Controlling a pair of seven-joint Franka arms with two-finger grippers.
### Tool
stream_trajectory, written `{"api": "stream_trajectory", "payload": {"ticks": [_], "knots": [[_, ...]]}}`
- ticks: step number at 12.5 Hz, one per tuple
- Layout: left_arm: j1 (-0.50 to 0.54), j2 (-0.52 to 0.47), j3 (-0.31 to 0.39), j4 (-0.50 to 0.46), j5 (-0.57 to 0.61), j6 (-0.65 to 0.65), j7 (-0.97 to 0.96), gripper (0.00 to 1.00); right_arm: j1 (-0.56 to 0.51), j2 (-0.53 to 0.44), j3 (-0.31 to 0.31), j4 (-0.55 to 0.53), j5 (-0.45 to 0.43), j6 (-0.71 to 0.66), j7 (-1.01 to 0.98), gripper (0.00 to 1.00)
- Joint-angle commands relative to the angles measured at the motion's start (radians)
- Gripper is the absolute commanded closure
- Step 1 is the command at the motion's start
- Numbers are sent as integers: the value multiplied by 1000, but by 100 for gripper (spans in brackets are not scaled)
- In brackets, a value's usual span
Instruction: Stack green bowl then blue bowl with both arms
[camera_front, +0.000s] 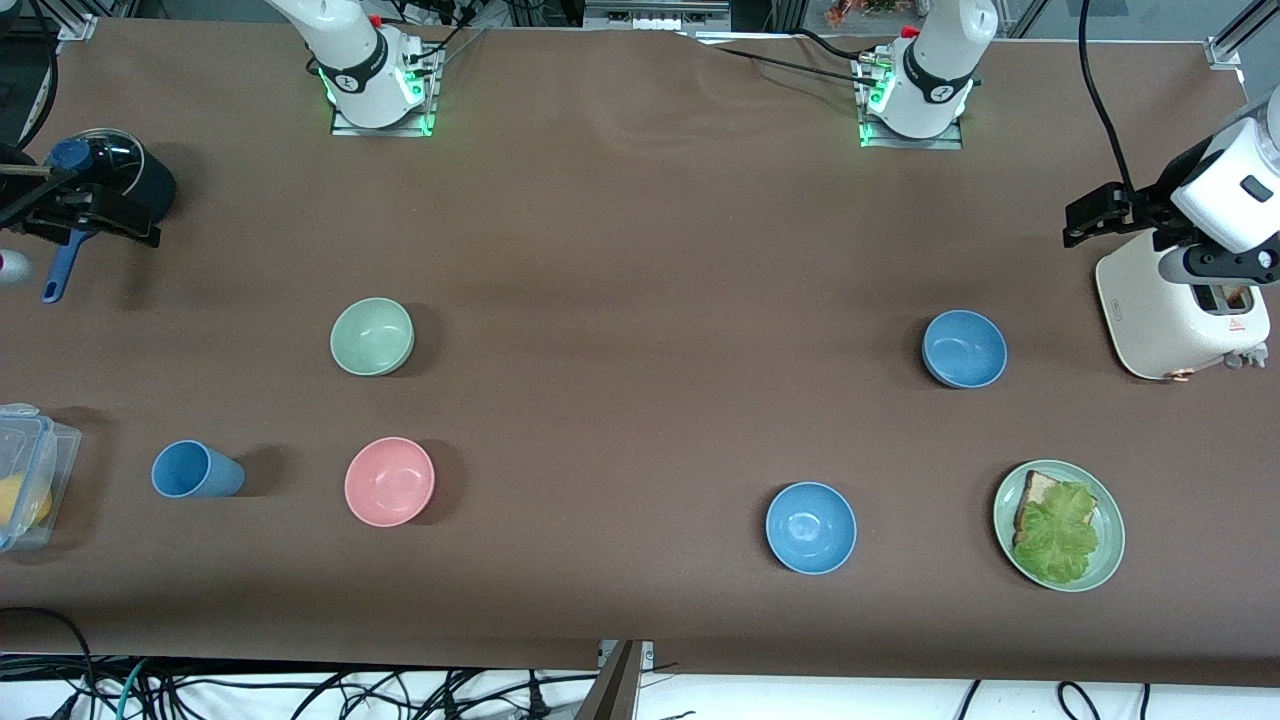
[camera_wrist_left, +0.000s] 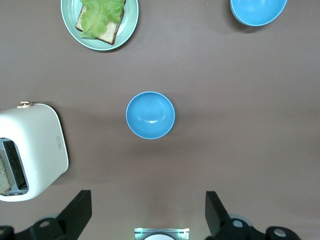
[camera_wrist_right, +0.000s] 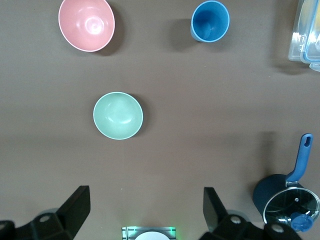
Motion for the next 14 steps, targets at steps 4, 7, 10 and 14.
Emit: {"api": "stream_trajectory", "payload": {"ticks": [4, 7, 10, 14], "knots": [[-4, 5, -3, 24, 14, -18, -7, 0, -13, -4, 8, 0, -11, 5, 0, 0], [-3, 6, 2, 24, 14, -16, -5, 0, -13, -4, 8, 0, -12, 5, 0, 0], [-3, 6, 0, 24, 14, -16, -4, 0, -13, -4, 8, 0, -12, 5, 0, 0], [-3, 5, -3, 24, 14, -33, -5, 0, -13, -4, 8, 0, -12, 5, 0, 1]]}}
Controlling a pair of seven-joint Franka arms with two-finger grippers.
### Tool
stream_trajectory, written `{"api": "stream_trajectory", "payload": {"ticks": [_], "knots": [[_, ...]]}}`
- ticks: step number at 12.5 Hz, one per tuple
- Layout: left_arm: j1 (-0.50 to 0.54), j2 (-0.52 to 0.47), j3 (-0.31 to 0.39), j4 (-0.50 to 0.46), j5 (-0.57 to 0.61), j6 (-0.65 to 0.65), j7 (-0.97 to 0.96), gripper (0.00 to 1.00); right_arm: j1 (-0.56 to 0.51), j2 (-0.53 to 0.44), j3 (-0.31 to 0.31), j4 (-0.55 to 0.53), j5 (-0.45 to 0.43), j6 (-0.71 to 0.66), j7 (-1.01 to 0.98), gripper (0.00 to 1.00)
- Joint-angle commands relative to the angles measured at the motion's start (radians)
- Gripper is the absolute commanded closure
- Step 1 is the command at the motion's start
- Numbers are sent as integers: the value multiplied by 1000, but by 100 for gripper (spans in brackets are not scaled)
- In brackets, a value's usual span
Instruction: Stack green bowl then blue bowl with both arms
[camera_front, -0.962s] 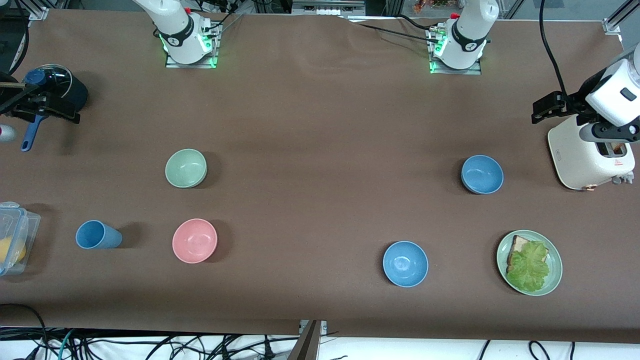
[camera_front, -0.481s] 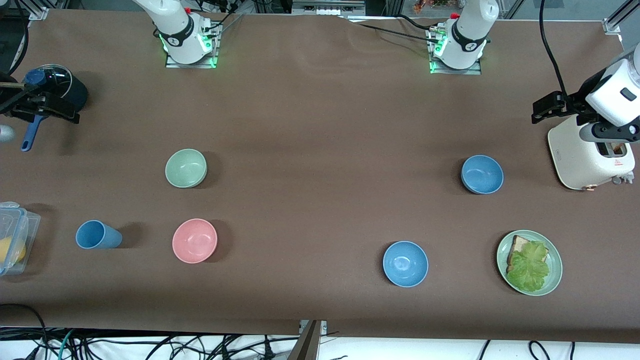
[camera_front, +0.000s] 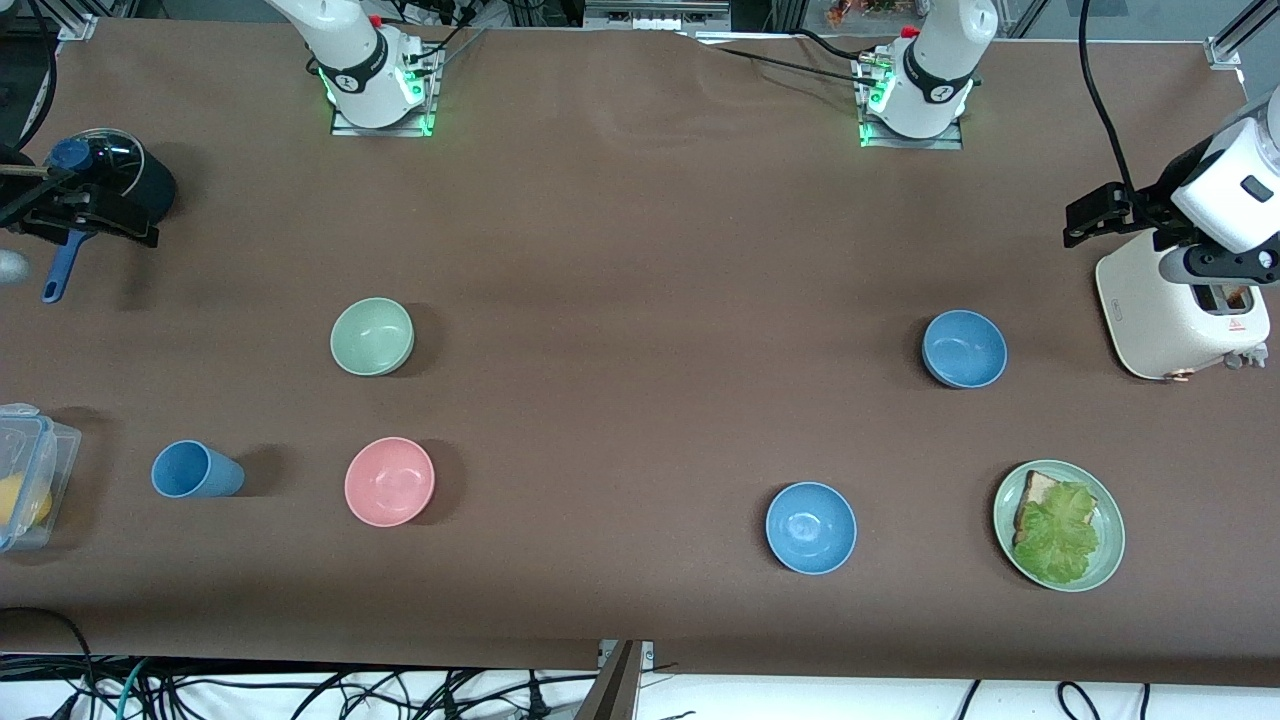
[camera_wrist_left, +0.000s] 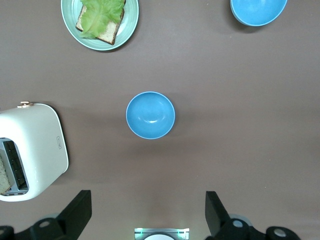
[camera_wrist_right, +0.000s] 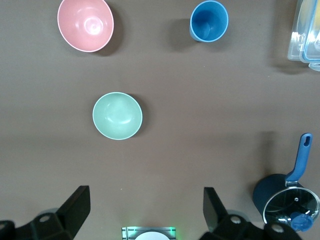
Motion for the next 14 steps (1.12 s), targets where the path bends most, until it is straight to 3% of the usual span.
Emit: {"api": "stream_trajectory", "payload": {"ticks": [1, 9, 14], "knots": [[-3, 5, -2, 24, 14, -35, -7, 0, -10, -4, 9, 0, -12, 5, 0, 1], [-1, 5, 6, 22, 14, -37, -7, 0, -11, 4, 9, 0, -14, 5, 0, 0], [0, 5, 5, 24, 14, -37, -7, 0, -19, 92, 6, -3, -11, 26, 1, 0]]}}
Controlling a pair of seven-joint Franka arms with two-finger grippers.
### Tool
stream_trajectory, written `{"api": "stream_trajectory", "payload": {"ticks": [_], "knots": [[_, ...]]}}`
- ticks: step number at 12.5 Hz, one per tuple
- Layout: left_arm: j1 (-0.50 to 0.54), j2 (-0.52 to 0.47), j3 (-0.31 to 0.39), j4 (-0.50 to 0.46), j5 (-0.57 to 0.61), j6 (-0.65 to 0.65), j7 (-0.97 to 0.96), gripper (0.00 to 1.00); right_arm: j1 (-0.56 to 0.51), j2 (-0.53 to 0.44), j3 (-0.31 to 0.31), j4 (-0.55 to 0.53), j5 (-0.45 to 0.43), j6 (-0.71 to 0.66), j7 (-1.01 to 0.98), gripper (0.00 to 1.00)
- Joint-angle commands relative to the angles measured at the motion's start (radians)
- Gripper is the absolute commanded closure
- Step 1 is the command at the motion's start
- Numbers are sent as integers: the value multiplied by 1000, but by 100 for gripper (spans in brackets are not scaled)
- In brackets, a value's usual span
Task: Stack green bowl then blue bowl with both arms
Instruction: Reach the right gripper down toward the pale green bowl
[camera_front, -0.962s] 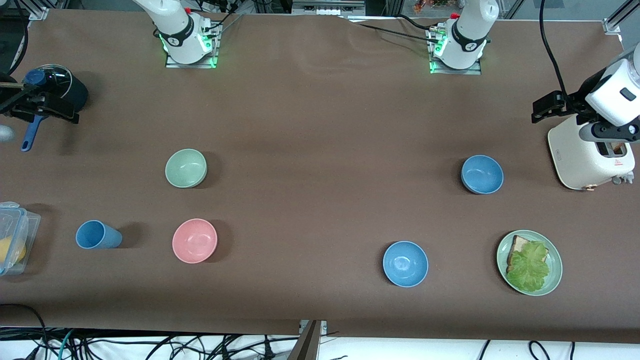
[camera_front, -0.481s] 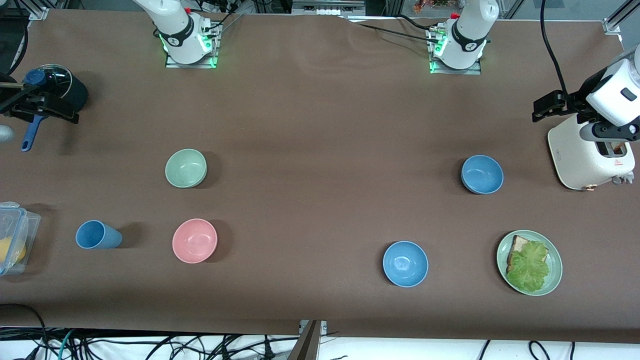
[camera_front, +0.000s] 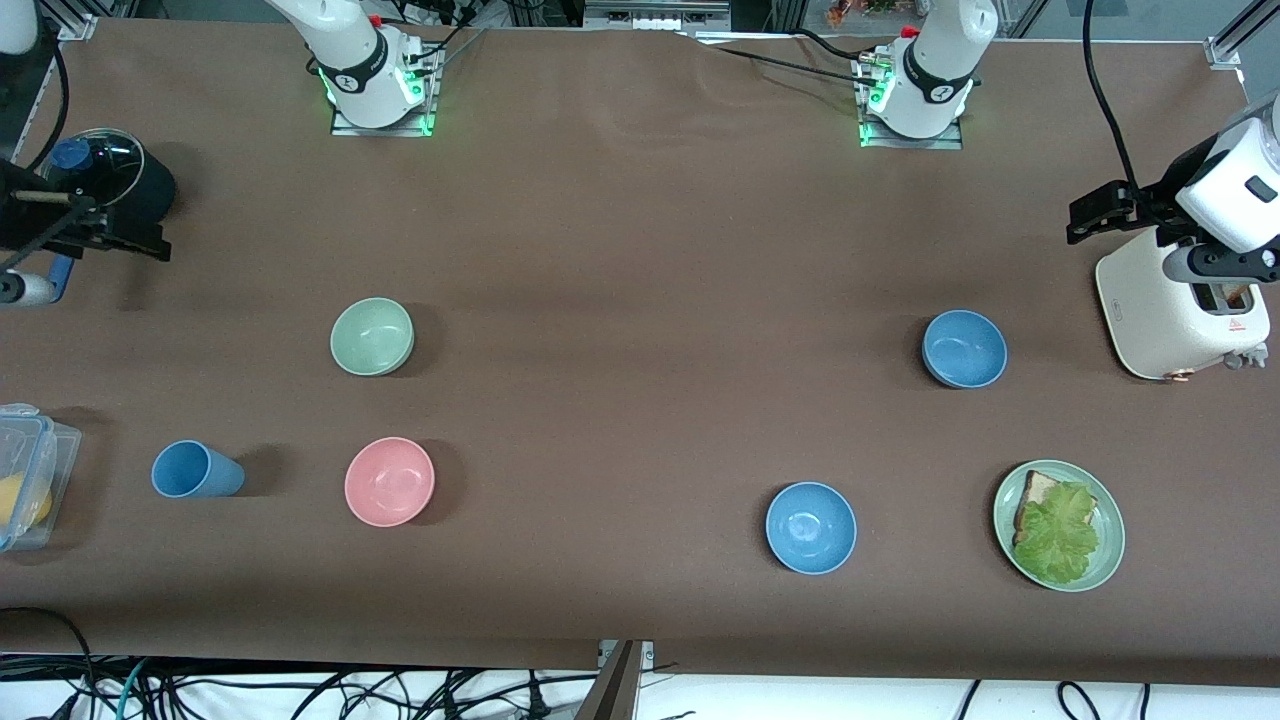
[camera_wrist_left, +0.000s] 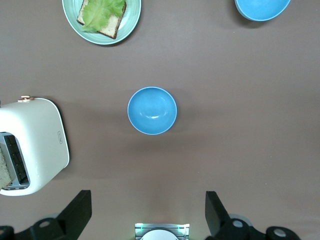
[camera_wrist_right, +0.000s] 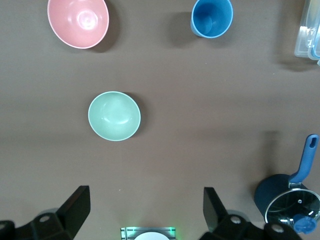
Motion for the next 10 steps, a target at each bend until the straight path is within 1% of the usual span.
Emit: {"api": "stream_trajectory", "payload": {"ticks": [1, 4, 5, 7, 8, 9, 10], "knots": [[-1, 5, -1, 24, 14, -21, -7, 0, -41, 48, 4, -6, -1, 13, 1, 0], [-1, 5, 1, 22, 14, -21, -7, 0, -76, 136, 4, -24, 106, 28, 1, 0], [-1, 5, 1, 22, 14, -21, -7, 0, -75, 150, 4, -49, 111, 59, 1, 0], [-1, 5, 1, 22, 14, -21, -7, 0, -76, 146, 6, -168, 117, 184, 1, 1], [-1, 5, 1, 22, 14, -24, -7, 0, -76, 144, 6, -219, 138, 241, 1, 0], [-1, 5, 1, 22, 14, -24, -7, 0, -76, 143, 4, -271, 190, 293, 0, 1], [-1, 5, 1, 22, 14, -21, -7, 0, -78, 143, 4, -323, 218, 350, -11, 0]]}}
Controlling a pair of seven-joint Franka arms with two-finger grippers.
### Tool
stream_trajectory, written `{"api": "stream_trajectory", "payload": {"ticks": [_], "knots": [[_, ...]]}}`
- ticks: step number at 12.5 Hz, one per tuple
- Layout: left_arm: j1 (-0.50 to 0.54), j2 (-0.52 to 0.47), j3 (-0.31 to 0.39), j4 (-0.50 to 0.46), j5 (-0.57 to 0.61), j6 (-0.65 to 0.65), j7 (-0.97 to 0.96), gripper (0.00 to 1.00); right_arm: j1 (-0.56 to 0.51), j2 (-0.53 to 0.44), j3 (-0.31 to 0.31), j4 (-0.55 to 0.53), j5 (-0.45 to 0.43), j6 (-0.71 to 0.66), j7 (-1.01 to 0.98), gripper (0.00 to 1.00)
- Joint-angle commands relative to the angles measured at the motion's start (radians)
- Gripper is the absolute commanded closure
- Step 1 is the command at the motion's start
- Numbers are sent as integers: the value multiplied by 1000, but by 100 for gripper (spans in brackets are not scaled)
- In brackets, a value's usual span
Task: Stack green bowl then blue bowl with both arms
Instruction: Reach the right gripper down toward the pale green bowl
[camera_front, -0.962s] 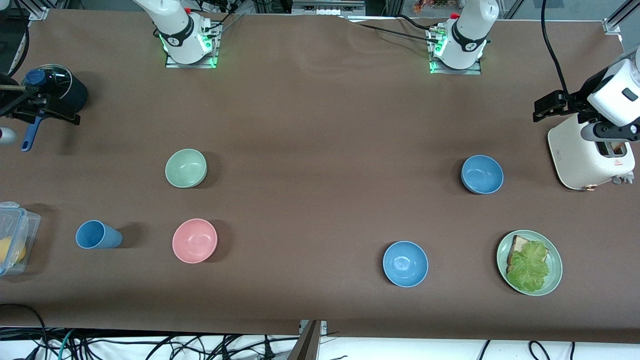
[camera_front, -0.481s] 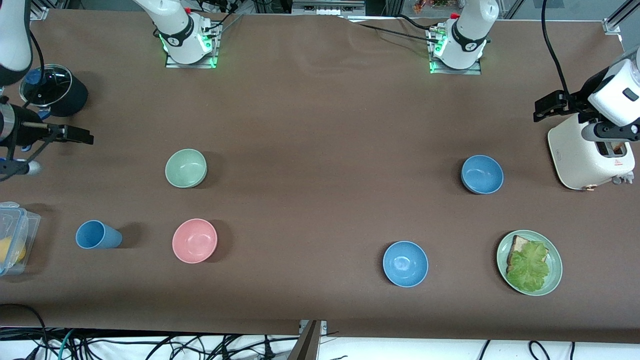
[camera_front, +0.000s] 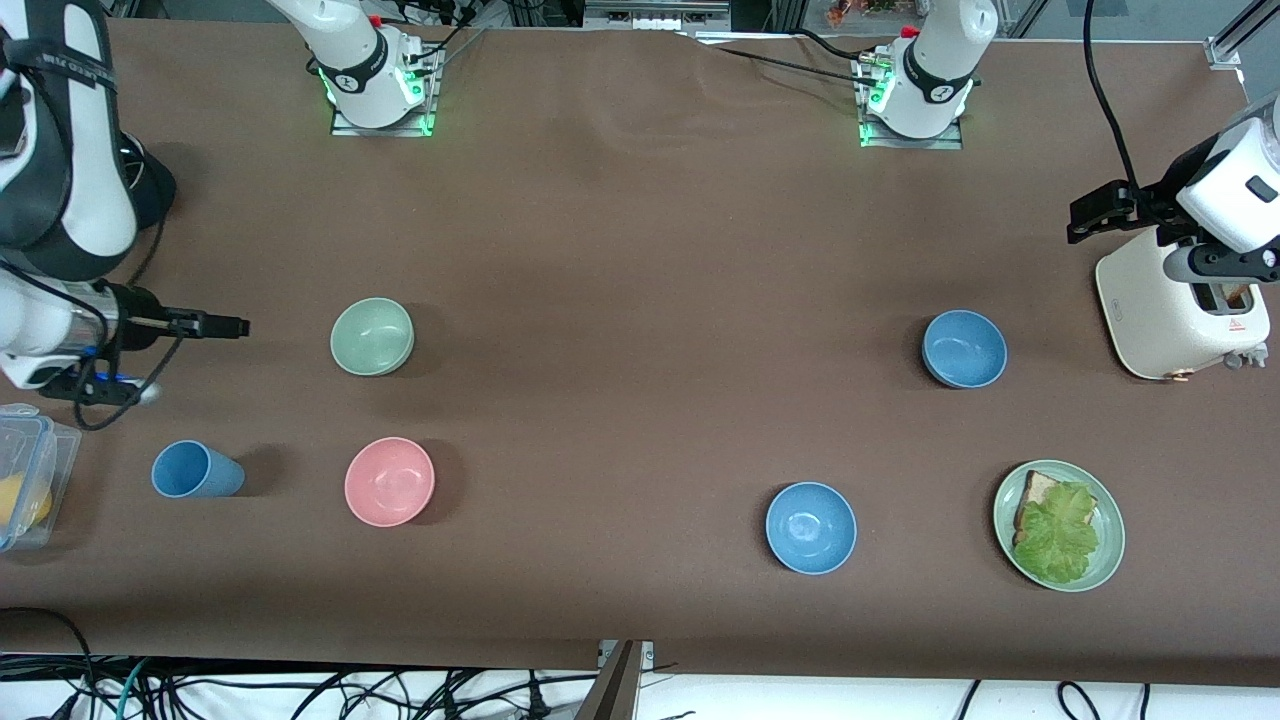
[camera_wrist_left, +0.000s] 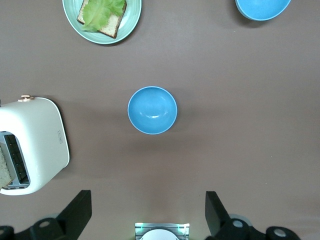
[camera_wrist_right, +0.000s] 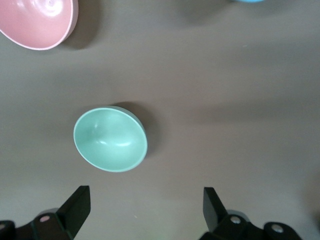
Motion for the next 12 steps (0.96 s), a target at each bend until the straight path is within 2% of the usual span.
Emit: {"api": "stream_trajectory", "payload": {"ticks": [1, 6, 8, 10, 12], "knots": [[-1, 5, 0, 23, 14, -22, -7, 0, -9, -36, 8, -172, 56, 167, -23, 1], [-1, 5, 0, 22, 14, -22, -7, 0, -8, -44, 17, -425, 79, 469, -89, 1], [-1, 5, 0, 22, 14, -22, -7, 0, -8, -54, 40, -512, 84, 593, -92, 1], [-1, 5, 0, 22, 14, -22, -7, 0, -6, -51, 59, -559, 89, 676, -91, 1], [-1, 5, 0, 22, 14, -22, -7, 0, -6, -45, 68, -572, 124, 701, -92, 1]]}}
